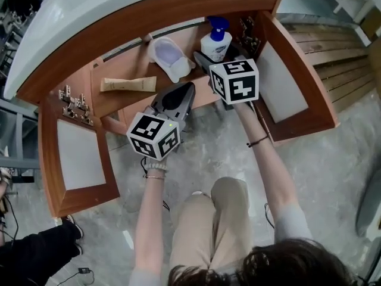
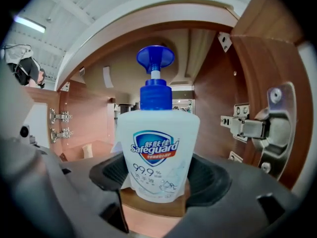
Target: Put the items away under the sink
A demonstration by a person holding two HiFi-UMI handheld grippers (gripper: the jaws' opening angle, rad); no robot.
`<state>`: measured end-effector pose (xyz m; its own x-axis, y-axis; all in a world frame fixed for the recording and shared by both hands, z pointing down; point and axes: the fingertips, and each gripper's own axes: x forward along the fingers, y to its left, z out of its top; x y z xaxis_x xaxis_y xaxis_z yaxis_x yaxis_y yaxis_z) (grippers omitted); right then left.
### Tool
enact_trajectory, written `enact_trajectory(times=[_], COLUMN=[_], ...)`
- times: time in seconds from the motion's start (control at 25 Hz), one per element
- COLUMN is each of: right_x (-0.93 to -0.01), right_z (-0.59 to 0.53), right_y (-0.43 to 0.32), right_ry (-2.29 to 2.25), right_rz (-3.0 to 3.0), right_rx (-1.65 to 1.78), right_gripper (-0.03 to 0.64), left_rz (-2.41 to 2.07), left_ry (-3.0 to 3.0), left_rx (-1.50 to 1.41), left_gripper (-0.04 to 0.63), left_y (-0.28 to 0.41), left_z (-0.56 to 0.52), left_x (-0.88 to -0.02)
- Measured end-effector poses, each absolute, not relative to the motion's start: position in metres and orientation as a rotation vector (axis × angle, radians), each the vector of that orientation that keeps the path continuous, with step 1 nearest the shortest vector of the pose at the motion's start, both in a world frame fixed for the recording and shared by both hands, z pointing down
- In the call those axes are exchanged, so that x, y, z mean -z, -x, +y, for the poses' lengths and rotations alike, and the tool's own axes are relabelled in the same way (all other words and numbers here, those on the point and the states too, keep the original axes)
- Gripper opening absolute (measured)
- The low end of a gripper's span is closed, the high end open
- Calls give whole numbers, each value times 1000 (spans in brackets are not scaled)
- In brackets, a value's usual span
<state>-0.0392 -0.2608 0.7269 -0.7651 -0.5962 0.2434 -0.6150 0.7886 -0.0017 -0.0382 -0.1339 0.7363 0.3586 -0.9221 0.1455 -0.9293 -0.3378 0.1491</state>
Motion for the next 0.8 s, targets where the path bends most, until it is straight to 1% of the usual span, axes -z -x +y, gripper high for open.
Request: enact_trajectory(times=[0.28, 0.8], right_x=[-747, -772], right_z=[-271, -288], right_y=[49, 62], right_ry=[-955, -968], right_rz=[-2718, -2664], right_rx=[-98, -89], right_gripper=[359, 360], left_rz=[-1681, -1682], left_ry=[-2399, -2399], left_rx=[-39, -38], left_gripper=[-3, -3], left_y=[44, 50], left_z=[-133, -141], left_x=[-753, -757])
